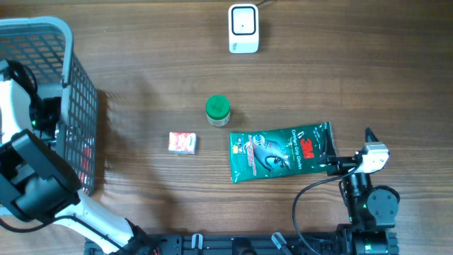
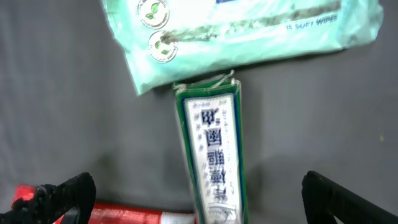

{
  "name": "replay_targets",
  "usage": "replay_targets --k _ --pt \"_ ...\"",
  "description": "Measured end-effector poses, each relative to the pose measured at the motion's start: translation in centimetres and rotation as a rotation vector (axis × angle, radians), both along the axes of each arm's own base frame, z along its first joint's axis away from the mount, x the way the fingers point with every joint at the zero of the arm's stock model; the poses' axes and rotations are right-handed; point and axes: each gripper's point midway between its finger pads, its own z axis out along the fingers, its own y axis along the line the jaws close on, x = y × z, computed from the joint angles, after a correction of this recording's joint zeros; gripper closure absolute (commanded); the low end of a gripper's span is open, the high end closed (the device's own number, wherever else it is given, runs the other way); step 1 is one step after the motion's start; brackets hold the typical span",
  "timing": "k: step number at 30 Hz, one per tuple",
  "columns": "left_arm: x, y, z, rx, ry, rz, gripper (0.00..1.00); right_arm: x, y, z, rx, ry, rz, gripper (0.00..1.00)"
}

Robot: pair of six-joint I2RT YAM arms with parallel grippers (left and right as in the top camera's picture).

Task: Scan the item barcode
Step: 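Close the left gripper on the green-and-white gum pack in the basket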

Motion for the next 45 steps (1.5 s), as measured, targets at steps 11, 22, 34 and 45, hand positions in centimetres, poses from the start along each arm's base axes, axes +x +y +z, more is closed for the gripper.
replay_targets --k 11,22,34,45 --pt "0.0 0.0 -3.5 0.026 -0.035 0.017 0.23 0.0 0.0 0.0 0.0 0.0 0.0 0.0" --pt "-0.4 -0.2 -3.6 0.017 -0.021 0.03 0.61 0.0 0.0 0.0 0.0 0.0 0.0 0.0" --pt "-0.8 -1.3 -1.8 -0.009 -0.058 0.027 0.62 0.0 0.0 0.0 0.0 0.0 0.0 0.0" --pt "-0.8 -2.5 12.0 0.153 -0.415 0.006 0.38 0.0 0.0 0.0 0.0 0.0 0.0 0.0"
